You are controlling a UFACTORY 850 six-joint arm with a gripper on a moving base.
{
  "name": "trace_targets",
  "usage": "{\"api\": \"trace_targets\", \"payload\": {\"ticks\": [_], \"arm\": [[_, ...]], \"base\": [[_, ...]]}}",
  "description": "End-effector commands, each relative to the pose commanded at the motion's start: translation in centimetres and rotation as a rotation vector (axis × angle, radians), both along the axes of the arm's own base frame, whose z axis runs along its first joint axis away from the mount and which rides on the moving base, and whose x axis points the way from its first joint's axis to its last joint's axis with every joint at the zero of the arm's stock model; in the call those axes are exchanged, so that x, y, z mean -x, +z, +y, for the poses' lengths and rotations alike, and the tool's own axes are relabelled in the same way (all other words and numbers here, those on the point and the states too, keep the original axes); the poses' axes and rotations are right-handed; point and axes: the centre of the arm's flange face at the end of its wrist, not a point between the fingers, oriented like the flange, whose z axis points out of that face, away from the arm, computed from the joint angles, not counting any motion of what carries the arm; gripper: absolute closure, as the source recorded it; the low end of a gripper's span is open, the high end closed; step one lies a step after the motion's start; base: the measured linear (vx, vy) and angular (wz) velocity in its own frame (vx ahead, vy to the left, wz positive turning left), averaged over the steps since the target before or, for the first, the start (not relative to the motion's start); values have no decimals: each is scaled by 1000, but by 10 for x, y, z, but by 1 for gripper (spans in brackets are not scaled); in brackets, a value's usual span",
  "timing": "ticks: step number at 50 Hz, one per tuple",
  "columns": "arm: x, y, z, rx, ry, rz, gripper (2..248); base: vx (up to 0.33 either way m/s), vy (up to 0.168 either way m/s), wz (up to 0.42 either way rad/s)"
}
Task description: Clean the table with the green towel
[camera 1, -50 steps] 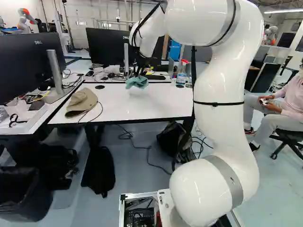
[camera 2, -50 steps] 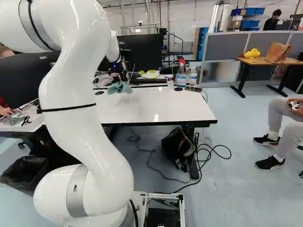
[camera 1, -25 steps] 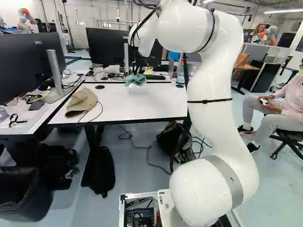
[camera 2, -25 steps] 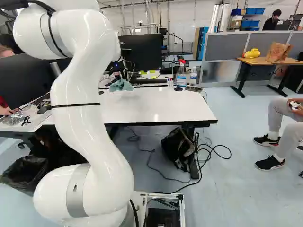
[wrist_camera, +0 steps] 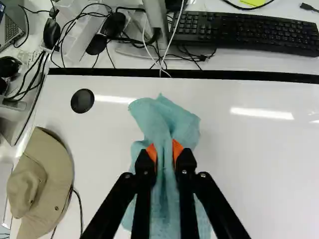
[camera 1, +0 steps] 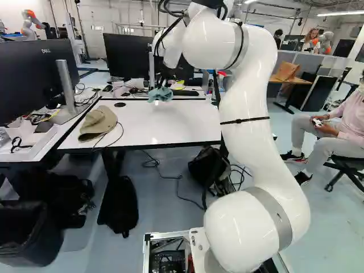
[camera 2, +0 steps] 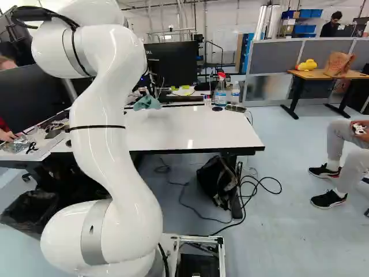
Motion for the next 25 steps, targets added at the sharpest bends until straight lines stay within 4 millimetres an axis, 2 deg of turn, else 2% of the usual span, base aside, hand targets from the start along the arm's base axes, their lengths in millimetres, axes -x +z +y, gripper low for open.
{"api": "trace_targets", "payload": {"ticks": [1, 2, 6, 7, 11, 12, 16, 17, 22, 23, 25], "arm": [[0, 0, 0, 0, 0, 0, 202], [0, 0, 0, 0, 0, 0, 171], [0, 0, 0, 0, 0, 0, 171], [0, 0, 0, 0, 0, 0, 137], [0, 0, 0, 0, 0, 0, 137], [0, 0, 0, 0, 0, 0, 101], [0, 0, 0, 0, 0, 0, 101], [0, 0, 0, 0, 0, 0, 65], [0, 0, 0, 0, 0, 0, 65], [0, 0, 0, 0, 0, 0, 28], [0, 0, 0, 0, 0, 0, 28]], "base": [[0, 0, 0], [0, 0, 0], [0, 0, 0], [0, 0, 0], [0, 0, 0], [0, 0, 0], [0, 0, 0], [0, 0, 0], [0, 0, 0], [0, 0, 0], [0, 0, 0]]}}
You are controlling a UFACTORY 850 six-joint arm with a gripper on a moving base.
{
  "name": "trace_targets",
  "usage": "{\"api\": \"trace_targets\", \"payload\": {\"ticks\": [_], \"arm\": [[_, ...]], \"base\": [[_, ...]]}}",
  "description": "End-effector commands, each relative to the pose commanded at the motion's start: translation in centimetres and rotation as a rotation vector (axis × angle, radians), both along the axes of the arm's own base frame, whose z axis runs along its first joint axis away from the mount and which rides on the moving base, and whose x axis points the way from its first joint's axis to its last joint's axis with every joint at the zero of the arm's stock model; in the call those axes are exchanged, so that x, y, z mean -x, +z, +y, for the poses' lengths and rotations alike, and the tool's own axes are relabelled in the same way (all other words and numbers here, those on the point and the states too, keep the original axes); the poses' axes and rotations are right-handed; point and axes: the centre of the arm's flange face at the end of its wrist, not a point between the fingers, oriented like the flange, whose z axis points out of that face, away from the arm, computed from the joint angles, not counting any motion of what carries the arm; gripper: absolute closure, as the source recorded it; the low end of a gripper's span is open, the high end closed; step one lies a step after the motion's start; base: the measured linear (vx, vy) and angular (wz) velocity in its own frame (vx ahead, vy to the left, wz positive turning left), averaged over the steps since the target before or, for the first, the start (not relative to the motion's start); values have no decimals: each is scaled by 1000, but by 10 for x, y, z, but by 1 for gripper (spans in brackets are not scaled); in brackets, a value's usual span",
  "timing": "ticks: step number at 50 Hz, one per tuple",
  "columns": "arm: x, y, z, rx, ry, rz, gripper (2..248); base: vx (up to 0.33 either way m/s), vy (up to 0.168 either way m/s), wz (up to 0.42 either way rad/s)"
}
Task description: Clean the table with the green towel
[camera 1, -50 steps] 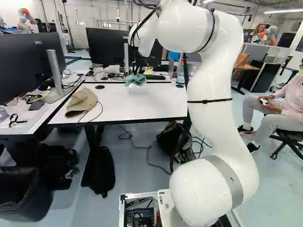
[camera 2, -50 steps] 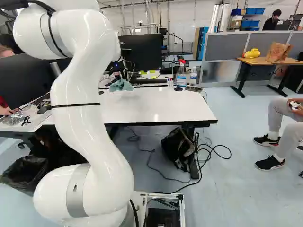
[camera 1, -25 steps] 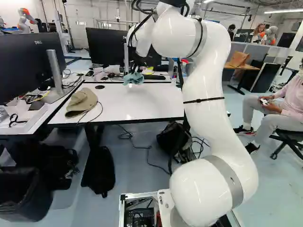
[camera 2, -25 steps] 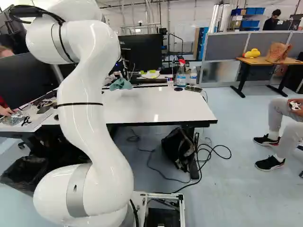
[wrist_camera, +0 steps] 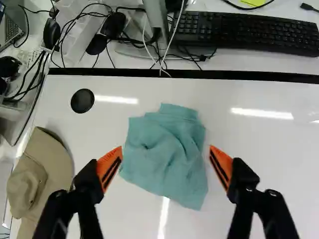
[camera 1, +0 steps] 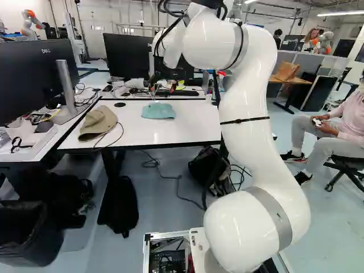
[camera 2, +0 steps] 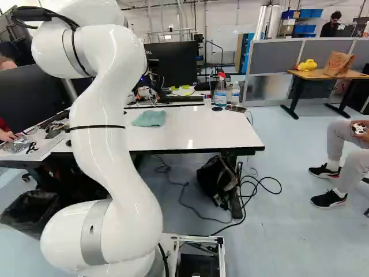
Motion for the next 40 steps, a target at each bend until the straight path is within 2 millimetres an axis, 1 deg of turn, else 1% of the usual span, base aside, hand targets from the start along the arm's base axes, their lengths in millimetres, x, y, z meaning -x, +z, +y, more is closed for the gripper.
{"api": "trace_targets", "payload": {"ticks": [2, 3, 17, 40], "arm": [[0, 0, 0, 0, 0, 0, 28], [0, 0, 0, 0, 0, 0, 3], [2, 0, -2, 0, -2, 2, 3], [30, 3, -33, 7, -38, 34, 3]], "base": [[0, 0, 0], [0, 0, 0], [0, 0, 0], [0, 0, 0]]}}
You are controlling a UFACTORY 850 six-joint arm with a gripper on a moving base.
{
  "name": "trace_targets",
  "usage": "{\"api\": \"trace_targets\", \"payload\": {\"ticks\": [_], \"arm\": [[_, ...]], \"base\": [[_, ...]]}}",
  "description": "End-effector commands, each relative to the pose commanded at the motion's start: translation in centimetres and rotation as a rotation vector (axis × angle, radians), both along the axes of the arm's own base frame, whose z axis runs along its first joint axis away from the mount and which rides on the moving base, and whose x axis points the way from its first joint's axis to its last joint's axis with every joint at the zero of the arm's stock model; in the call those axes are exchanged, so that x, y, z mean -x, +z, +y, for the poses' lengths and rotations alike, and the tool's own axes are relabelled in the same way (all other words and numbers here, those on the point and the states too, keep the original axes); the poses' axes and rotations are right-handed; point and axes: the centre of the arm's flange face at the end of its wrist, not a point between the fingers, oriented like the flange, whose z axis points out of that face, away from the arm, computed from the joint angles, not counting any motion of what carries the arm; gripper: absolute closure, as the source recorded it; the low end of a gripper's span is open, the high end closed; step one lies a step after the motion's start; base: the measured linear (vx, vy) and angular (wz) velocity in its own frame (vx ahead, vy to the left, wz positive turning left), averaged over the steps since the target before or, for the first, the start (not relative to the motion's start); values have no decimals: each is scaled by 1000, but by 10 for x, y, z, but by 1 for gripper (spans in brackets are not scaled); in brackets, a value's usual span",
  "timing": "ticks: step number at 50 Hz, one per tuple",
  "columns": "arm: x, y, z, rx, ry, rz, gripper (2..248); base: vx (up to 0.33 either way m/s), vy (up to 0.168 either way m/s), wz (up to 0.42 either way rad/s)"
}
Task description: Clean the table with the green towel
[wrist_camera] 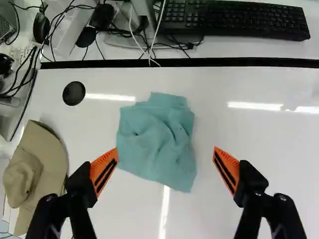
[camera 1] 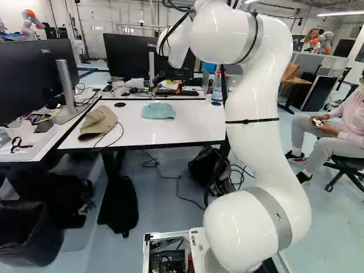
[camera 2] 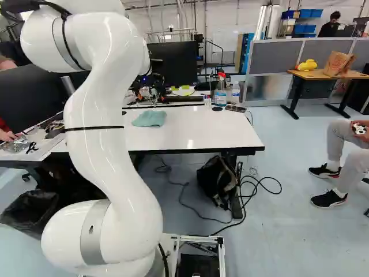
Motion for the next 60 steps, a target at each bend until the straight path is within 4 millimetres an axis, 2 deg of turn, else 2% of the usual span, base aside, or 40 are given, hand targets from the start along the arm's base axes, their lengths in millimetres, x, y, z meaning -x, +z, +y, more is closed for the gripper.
{"api": "trace_targets", "payload": {"ticks": [27, 60], "arm": [[43, 3, -30, 6, -35, 36, 3], [104, 6, -33, 11, -24, 70, 3]], "base": [[0, 0, 0], [0, 0, 0]]}}
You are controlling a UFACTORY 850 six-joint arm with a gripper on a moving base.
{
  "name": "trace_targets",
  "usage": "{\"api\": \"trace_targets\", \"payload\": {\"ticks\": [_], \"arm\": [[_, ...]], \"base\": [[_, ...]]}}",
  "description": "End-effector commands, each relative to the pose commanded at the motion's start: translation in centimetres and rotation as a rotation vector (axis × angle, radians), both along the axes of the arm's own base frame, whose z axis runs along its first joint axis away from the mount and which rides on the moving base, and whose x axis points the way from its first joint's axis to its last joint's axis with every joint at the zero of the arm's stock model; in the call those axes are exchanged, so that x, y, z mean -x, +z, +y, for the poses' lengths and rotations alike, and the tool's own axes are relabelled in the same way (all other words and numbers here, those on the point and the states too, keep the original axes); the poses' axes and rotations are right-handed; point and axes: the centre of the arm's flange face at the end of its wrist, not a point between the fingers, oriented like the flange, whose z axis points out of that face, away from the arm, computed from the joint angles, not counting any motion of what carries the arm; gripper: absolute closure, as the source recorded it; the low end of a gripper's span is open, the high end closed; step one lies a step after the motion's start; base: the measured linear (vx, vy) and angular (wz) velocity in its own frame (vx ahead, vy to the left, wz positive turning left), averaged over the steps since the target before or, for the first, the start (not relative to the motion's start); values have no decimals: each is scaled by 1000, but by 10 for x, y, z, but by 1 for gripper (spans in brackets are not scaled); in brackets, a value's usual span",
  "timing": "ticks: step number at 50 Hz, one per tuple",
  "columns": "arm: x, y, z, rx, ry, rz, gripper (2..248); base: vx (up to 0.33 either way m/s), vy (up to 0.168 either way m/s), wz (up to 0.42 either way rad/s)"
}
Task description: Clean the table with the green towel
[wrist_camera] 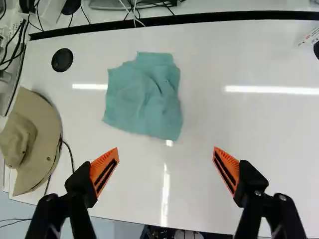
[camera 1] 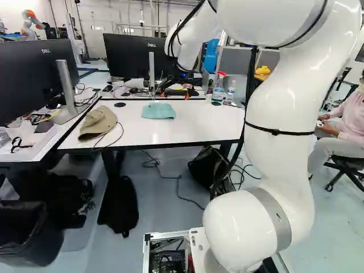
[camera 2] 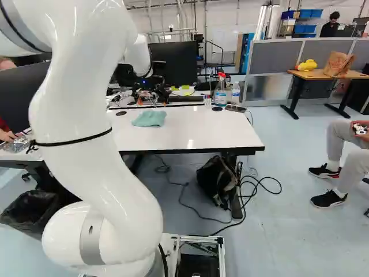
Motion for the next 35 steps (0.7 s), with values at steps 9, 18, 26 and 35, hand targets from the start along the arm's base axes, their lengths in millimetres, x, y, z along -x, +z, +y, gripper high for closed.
{"api": "trace_targets", "payload": {"ticks": [9, 18, 26, 35], "arm": [[17, 0, 0, 1, 4, 7, 3], [35, 1, 0, 2, 9, 13, 3], [50, 1, 0, 3, 13, 18, 3], [68, 1, -1, 3, 19, 21, 3]], "base": [[0, 0, 0], [0, 0, 0], [0, 0, 0], [0, 0, 0]]}}
